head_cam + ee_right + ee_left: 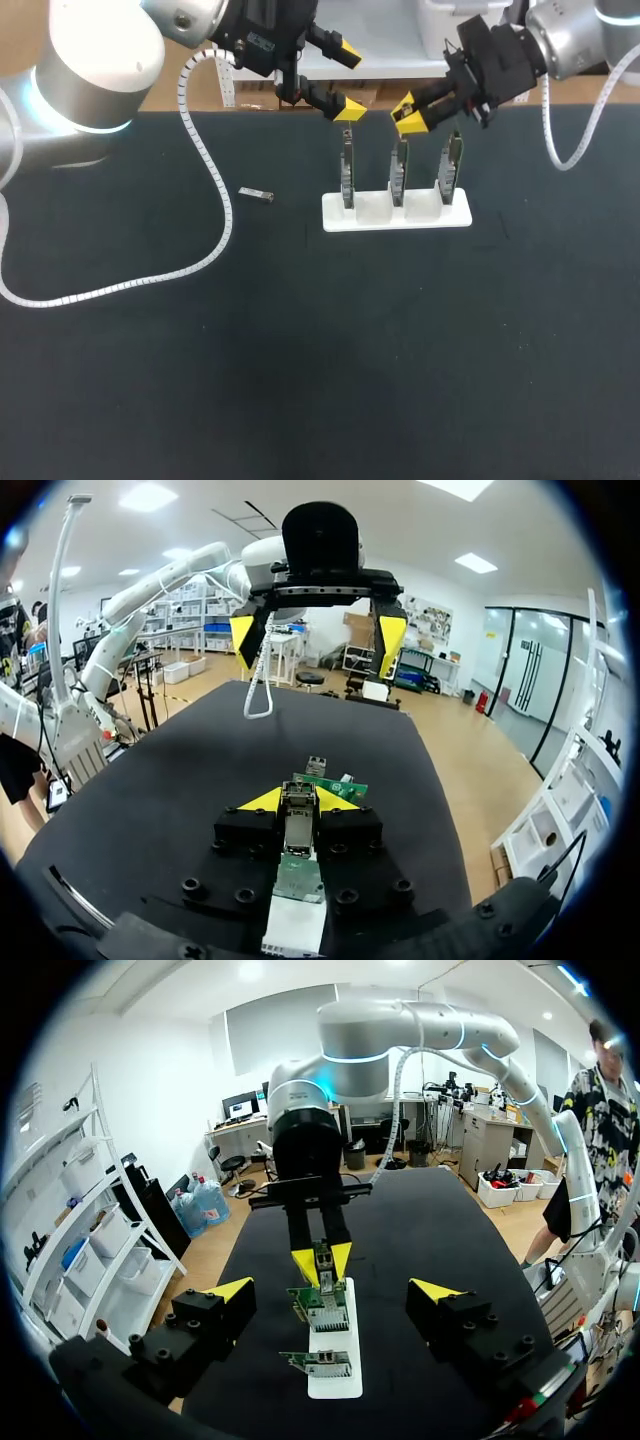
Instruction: Pick up the optical module with the left hand, and insert it into the network port with the right hand.
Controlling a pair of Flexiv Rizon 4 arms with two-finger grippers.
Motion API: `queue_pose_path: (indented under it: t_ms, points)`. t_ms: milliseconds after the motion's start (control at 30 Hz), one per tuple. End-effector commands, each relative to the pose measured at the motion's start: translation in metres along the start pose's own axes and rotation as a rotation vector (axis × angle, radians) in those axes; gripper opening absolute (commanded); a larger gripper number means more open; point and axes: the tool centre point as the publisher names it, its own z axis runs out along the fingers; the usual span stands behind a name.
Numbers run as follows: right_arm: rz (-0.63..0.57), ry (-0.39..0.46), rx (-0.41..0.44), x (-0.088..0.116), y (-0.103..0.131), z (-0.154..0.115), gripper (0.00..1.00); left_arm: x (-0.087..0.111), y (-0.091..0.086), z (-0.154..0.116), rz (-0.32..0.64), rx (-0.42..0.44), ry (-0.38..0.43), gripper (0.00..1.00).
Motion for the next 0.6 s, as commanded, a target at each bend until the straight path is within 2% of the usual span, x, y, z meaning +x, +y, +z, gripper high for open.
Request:
queue_pose_path:
  t_ms: [33,600]
  points:
    - [0.004,-0.001,0.002,0.0039,0.0011,0.0024,0.00,-0.0011,0.0022,0.0005,-0.001,0.005,0.007,1.00]
    - [0.025,-0.026,0.021,0.0088,0.0013,0.0046,0.00,-0.0011,0.0022,0.0005,-0.001,0.005,0.007,1.00]
